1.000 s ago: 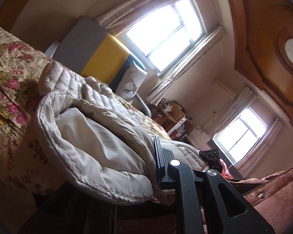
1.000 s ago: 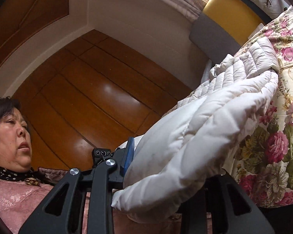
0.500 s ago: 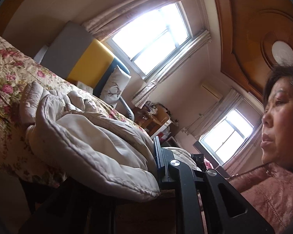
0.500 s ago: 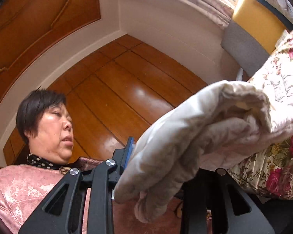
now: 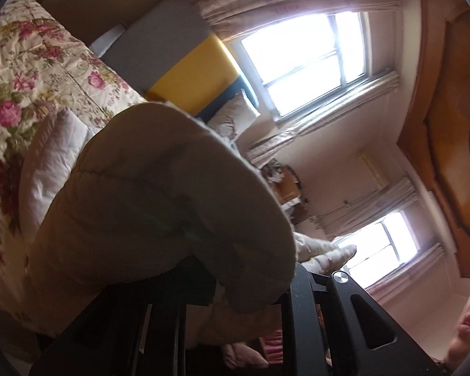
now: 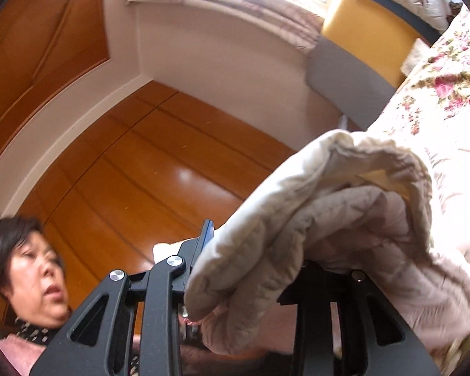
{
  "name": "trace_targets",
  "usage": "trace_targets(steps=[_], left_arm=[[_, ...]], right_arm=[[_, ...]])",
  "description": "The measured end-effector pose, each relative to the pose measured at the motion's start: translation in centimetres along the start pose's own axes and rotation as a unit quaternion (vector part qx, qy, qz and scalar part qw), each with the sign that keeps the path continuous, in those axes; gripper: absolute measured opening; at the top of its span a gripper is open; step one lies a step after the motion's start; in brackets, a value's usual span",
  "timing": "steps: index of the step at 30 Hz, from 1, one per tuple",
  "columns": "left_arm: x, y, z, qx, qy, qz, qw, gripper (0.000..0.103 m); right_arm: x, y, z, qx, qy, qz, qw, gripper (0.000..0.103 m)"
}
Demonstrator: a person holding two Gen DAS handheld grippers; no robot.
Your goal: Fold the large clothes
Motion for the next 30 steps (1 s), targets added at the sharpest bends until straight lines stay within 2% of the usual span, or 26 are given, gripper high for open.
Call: trace_targets(steps=[7, 11, 13, 14, 15, 17, 18, 19, 20, 22, 24, 25, 27, 30], left_arm=[[2.8, 4.2, -5.0, 0.083, 0.008, -0.022, 0.9963, 0.016], [3.6, 6.8, -7.1, 0.131, 0.012, -0.008, 0.9913, 0.026], [4.0, 8.0, -7.8, 0.145, 0.008, 0.003, 0.9893, 0.036], [4.2, 8.5, -8.0, 0.148, 0.005, 0.011, 0.9889, 0.040], [4.4, 9.0, -8.1, 0.145, -0.001, 0.016, 0.9892, 0.049], [4.5, 9.6, -8.0, 0.130, -0.016, 0.015, 0.9912, 0.065], [4.3, 9.6, -7.8, 0.126, -0.022, 0.010, 0.9917, 0.082], [4.2, 9.7, -7.6, 0.133, -0.037, -0.003, 0.9903, 0.087], [4.0, 9.6, -7.2, 0.138, -0.050, -0.012, 0.9892, 0.087], [3.5, 9.4, -6.2, 0.125, -0.070, -0.017, 0.9895, 0.090], [3.4, 9.3, -5.4, 0.137, -0.087, -0.014, 0.9866, 0.091], [3.5, 9.0, -5.3, 0.166, -0.087, -0.015, 0.9821, 0.091], [3.5, 8.1, -5.6, 0.198, -0.079, -0.030, 0.9765, 0.091], [3.3, 5.6, -6.4, 0.244, -0.071, -0.077, 0.9642, 0.091]], right_arm=[[1.6, -5.8, -2.3, -0.047, -0.033, -0.056, 0.997, 0.031], [2.3, -8.4, -3.5, -0.099, -0.045, -0.079, 0.991, 0.037], [2.7, -9.2, -4.1, -0.124, -0.055, -0.090, 0.987, 0.057], [2.9, -10.1, -4.0, -0.127, -0.066, -0.100, 0.985, 0.062], [3.1, -10.8, -3.9, -0.127, -0.080, -0.110, 0.983, 0.066], [3.1, -11.6, -3.7, -0.124, -0.099, -0.116, 0.980, 0.069], [3.1, -11.9, -3.5, -0.132, -0.106, -0.113, 0.979, 0.069], [3.1, -11.9, -3.5, -0.143, -0.109, -0.105, 0.978, 0.069], [2.9, -11.8, -3.5, -0.155, -0.108, -0.094, 0.978, 0.069], [2.7, -10.8, -3.8, -0.195, -0.096, -0.059, 0.974, 0.069], [2.7, -9.2, -4.7, -0.262, -0.071, -0.010, 0.962, 0.072], [2.6, -8.2, -5.4, -0.301, -0.057, 0.016, 0.952, 0.078], [2.4, -5.8, -7.4, -0.370, -0.033, 0.083, 0.925, 0.084], [1.9, -2.2, -11.0, -0.441, 0.014, 0.202, 0.874, 0.084]])
Point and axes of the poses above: each gripper's, at about its wrist camera, not at the fingertips, and z roughly against the way its jaws point, y to its left, x to its top, the point moved 1 cm from there along -z, roughly the way its jaws point, and after that the axes turned 6 degrees about -x, right-handed, at the moved point
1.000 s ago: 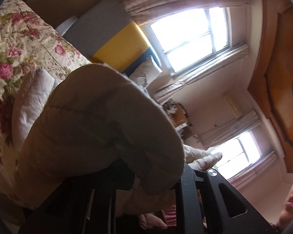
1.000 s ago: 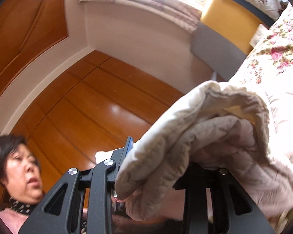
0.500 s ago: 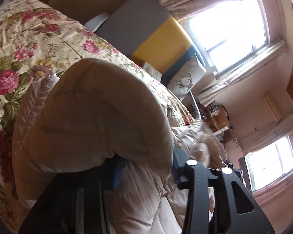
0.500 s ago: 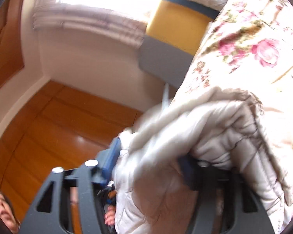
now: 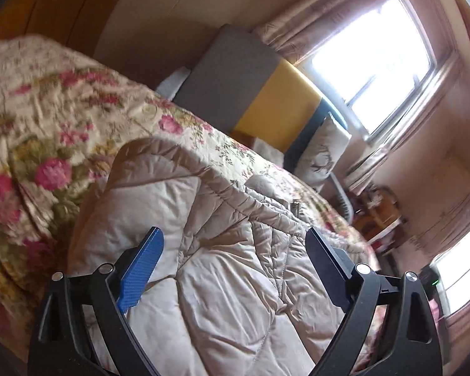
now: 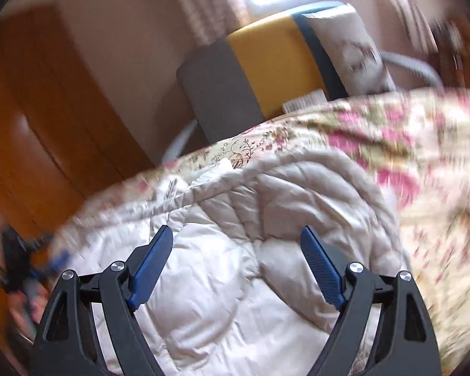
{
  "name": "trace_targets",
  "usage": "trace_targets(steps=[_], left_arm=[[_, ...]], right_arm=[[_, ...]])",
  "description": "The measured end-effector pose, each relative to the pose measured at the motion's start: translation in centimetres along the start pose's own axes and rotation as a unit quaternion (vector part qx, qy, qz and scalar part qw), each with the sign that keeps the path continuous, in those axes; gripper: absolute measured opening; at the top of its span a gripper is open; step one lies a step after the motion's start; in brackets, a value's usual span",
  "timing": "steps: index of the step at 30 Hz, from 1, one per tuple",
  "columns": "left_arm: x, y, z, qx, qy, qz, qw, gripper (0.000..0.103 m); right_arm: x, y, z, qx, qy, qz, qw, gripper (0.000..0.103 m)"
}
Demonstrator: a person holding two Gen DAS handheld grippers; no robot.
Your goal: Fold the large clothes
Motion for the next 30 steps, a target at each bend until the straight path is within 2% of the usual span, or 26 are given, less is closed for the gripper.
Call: trace_targets(steps=[4, 8, 10, 13, 18, 22, 26, 28, 30], left_arm=[[0.2, -3.0, -1.7, 0.030, 0.050, -0.057, 0.9966, 0.091], [0.3, -4.4, -4.5, 0.077, 0.086, -0.101, 0.9881, 0.091], [0.0, -3.9, -6.4, 0.089, 0.111, -0.111, 0.9836, 0.091], [-1.4, -2.6, -8.6, 0.096, 0.122, -0.108, 0.9820, 0.090], [-3.6, -3.0, -9.5, 0.096, 0.084, -0.170, 0.9772, 0.096], [-3.4, -3.3, -8.5, 0.081, 0.079, -0.153, 0.9818, 0.096], [-2.6, -4.3, -6.6, 0.036, 0.061, -0.107, 0.9918, 0.096], [-2.3, -5.5, -6.4, 0.035, 0.063, -0.105, 0.9918, 0.096], [-2.3, -7.3, -7.0, 0.036, 0.074, -0.130, 0.9881, 0.096]], right_arm=[[1.1, 5.1, -2.0, -0.057, 0.038, 0.128, 0.989, 0.082], [1.8, 6.7, -6.3, -0.097, 0.092, 0.170, 0.976, 0.077], [1.3, 5.8, -7.7, -0.089, 0.109, 0.154, 0.978, 0.077], [0.0, 3.8, -8.7, -0.074, 0.113, 0.114, 0.984, 0.079], [-1.3, 2.0, -8.7, -0.048, 0.067, 0.079, 0.993, 0.079], [-1.6, 2.0, -8.3, -0.045, 0.044, 0.075, 0.995, 0.080], [-1.6, 2.0, -7.9, -0.035, 0.031, 0.067, 0.997, 0.080], [-1.7, 2.0, -7.9, -0.034, 0.029, 0.066, 0.997, 0.080], [-1.7, 2.0, -7.9, -0.033, 0.029, 0.066, 0.997, 0.081]])
Point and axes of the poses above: each gripper's, at about its wrist camera, not at the fingertips, and z roughly against the way its jaws point, y to its left, x to its top, the point moved 1 cm from there along -z, roughly the way its jaws point, and after that the axes turned 6 degrees about -x, right-handed, at the moved point
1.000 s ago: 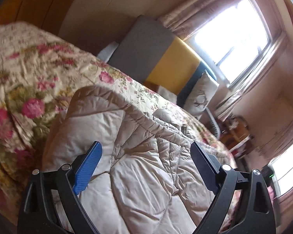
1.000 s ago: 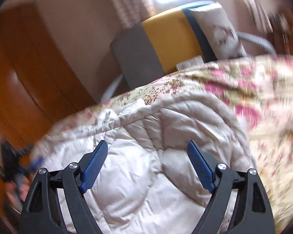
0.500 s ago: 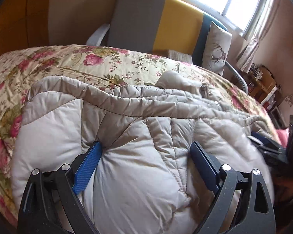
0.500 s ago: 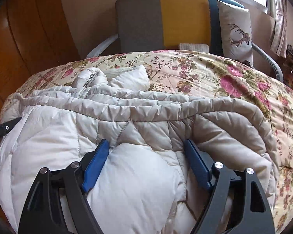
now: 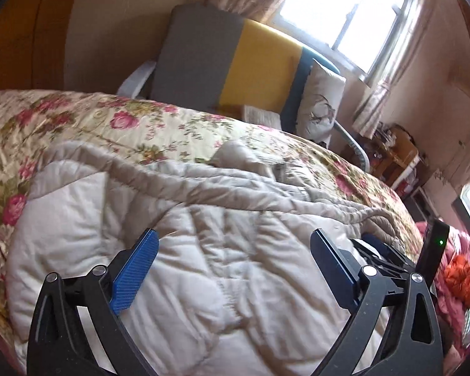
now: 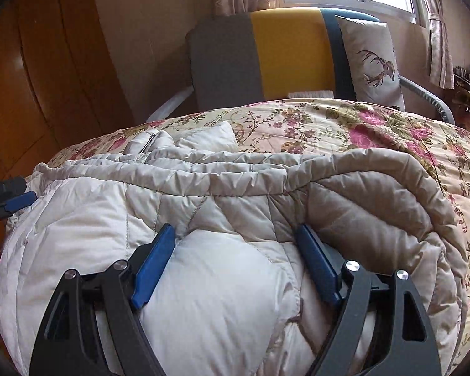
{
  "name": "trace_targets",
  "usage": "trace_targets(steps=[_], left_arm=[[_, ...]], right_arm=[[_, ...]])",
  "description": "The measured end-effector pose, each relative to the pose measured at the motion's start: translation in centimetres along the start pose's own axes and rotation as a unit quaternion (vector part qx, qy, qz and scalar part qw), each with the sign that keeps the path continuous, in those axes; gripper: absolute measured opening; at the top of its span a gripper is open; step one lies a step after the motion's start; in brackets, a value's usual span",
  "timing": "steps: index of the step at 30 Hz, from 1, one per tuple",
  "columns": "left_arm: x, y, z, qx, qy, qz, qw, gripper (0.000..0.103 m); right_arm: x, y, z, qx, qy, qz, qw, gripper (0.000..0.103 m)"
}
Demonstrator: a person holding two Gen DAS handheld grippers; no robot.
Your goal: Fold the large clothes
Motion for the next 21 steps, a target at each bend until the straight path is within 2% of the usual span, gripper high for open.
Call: trace_targets(steps=[3, 4, 5, 6, 8, 10, 12, 14, 17, 21], left_arm=[[0.0, -2.2, -1.6, 0.038, 0.023, -0.057, 0.9974, 0.093], [-0.3, -2.8, -2.6, 0.056, 0.039, -0.080, 0.9944, 0.077], [-0.5, -3.0, -3.4, 0.069, 0.052, -0.091, 0.9921, 0.070], [-0.8, -3.0, -4.0, 0.077, 0.060, -0.094, 0.9908, 0.067], [-1.1, -3.1, -4.6, 0.080, 0.057, -0.096, 0.9905, 0.054], [-1.3, -3.2, -5.0, 0.092, 0.061, -0.106, 0.9882, 0.024], [-1.0, -3.6, -4.5, 0.090, 0.052, -0.104, 0.9891, 0.008], [-0.3, -4.4, -3.6, 0.095, 0.034, -0.108, 0.9891, 0.005], [0.9, -6.4, -2.4, 0.099, 0.000, -0.138, 0.9855, 0.004], [1.7, -7.8, -3.7, 0.115, -0.006, -0.181, 0.9766, 0.003]], right_arm=[[-0.1, 0.0, 0.0, 0.003, -0.002, -0.002, 1.000, 0.081], [-0.1, 0.0, 0.1, 0.004, -0.002, -0.002, 1.000, 0.081], [-0.1, 0.0, 0.1, 0.005, -0.003, -0.003, 1.000, 0.081], [-0.2, -0.1, 0.2, 0.007, -0.005, -0.005, 1.000, 0.082], [-0.2, -0.3, 0.2, 0.011, -0.007, -0.010, 1.000, 0.082], [-0.2, -0.5, 0.3, 0.015, -0.009, -0.014, 1.000, 0.082], [-0.2, -0.6, 0.3, 0.020, -0.010, -0.017, 1.000, 0.083], [-0.3, -0.8, 0.5, 0.027, -0.016, -0.022, 0.999, 0.083], [-0.4, -1.3, 0.9, 0.041, -0.026, -0.036, 0.998, 0.084], [-0.4, -1.7, 1.0, 0.045, -0.027, -0.051, 0.997, 0.085]])
Point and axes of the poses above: each gripper's, at about its wrist camera, not at the fingertips, and z roughly against the way its jaws point, y to its left, x to its top, the point moved 1 cm from there along -z, roughly the way its jaws point, and after that the axes turned 6 degrees about -x, right-handed, at the moved point
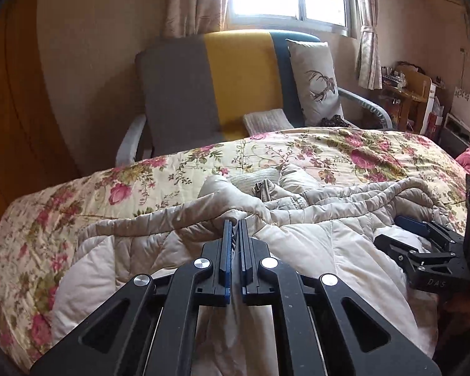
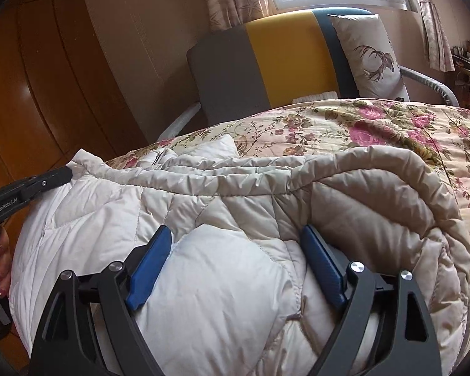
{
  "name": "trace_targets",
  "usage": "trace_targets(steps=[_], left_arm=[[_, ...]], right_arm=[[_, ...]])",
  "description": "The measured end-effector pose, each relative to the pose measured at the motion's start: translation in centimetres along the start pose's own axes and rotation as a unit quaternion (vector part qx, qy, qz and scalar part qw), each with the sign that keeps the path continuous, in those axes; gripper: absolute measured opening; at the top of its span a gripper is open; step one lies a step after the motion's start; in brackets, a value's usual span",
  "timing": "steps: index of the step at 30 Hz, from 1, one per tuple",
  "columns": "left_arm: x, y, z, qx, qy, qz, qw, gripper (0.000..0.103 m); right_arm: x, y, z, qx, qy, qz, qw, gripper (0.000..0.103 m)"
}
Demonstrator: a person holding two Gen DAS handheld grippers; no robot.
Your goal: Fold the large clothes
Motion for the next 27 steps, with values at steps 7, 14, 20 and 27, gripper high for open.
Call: trace_targets(steps=[7, 14, 20, 27], left_arm=[[-3.8, 2.9, -7.2, -0.012, 0.058, -0.002, 0.9982, 0.000], [-4.7, 5.3, -5.2, -0.067, 0.036, 0.070, 0.9947, 0.000], [-3.5, 7.7, -0.1, -0.081, -0.015, 0.143, 0.9863, 0.060], [-1.1, 8.6, 0.4, 0.042, -0.058, 0.053, 0.9960, 0.080]], right_arm=[[-0.1, 0.2, 0.1, -0.003, -0.001, 0.001, 1.000, 0.086], [0.2, 1.8, -0.3, -0.049, 0.023, 0.039, 0.998, 0.047], [1.8, 3.7, 0.7, -0.072, 0.036, 0.105, 0.991, 0.001], [5.7, 5.9, 0.4, -0.099, 0.003, 0.161, 0.982, 0.000]])
Point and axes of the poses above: each gripper's, at about its wrist camera, not at the fingertips, and z roughly against the way its jaws point, y to its left, x to its top, the point moved 1 cm from there along -z, roughly the way its jaws point, and after that the axes turned 6 degrees about -x, right-handed, at the moved point
